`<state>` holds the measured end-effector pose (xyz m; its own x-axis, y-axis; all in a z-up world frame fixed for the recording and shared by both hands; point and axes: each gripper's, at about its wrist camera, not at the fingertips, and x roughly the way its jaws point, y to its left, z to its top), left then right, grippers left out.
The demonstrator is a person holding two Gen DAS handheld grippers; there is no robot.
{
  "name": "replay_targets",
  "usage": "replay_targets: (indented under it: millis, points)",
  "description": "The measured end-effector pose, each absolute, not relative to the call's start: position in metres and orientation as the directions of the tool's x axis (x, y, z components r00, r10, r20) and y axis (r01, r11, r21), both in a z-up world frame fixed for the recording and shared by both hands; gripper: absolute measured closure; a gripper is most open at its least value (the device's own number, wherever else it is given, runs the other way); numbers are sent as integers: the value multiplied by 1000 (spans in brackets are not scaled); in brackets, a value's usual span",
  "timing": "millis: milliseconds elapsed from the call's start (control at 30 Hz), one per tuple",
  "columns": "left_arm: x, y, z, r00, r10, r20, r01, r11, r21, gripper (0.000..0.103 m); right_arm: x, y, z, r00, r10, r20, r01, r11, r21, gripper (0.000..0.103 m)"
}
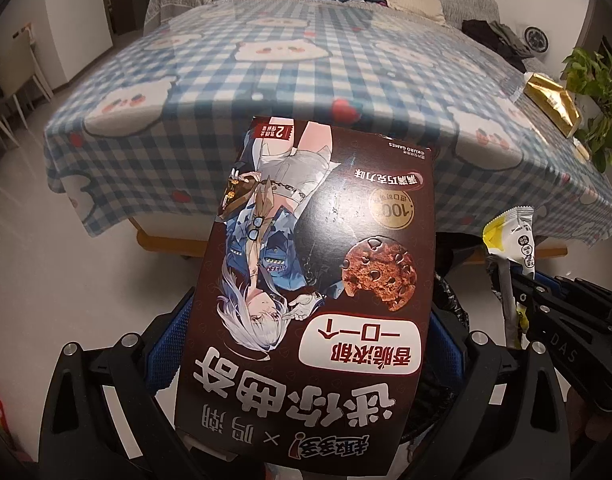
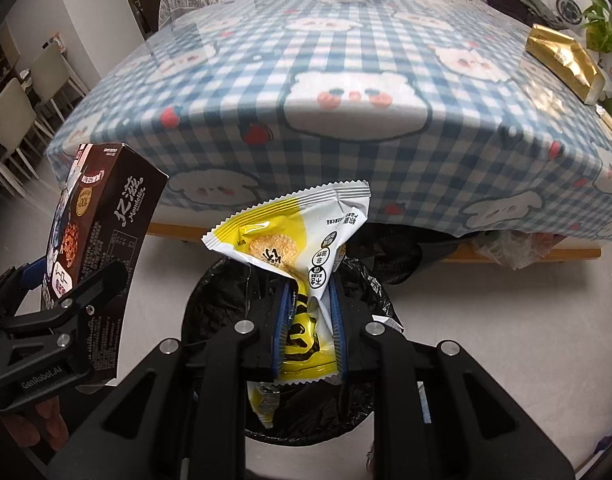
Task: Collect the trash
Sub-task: 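Carry the brown box and yellow packet over the black trash bin with both grippers, then open the right gripper over the bin while the left gripper releases the brown box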
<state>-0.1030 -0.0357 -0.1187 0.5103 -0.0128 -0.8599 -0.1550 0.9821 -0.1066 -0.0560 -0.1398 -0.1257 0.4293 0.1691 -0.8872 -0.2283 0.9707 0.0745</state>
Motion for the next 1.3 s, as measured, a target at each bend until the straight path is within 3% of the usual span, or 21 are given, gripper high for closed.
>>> replay_targets:
  millis: [600,933,1300]
  points:
    - [-92,-30,-201,429,-14,-903,-170,981,-96,7,-42,-118,-204,349,128,-928,-255,966,37,78]
    - [-92,-28,-188,453,-7,-892,-180,979,-100,7,-43,-115,-202,375,149,-915,-276,960,43,39]
    - [-94,-29,-193,445,-22,-895,-146,985,-97,7,-50,-158,-181,447,115,-887,-204,979,24,11]
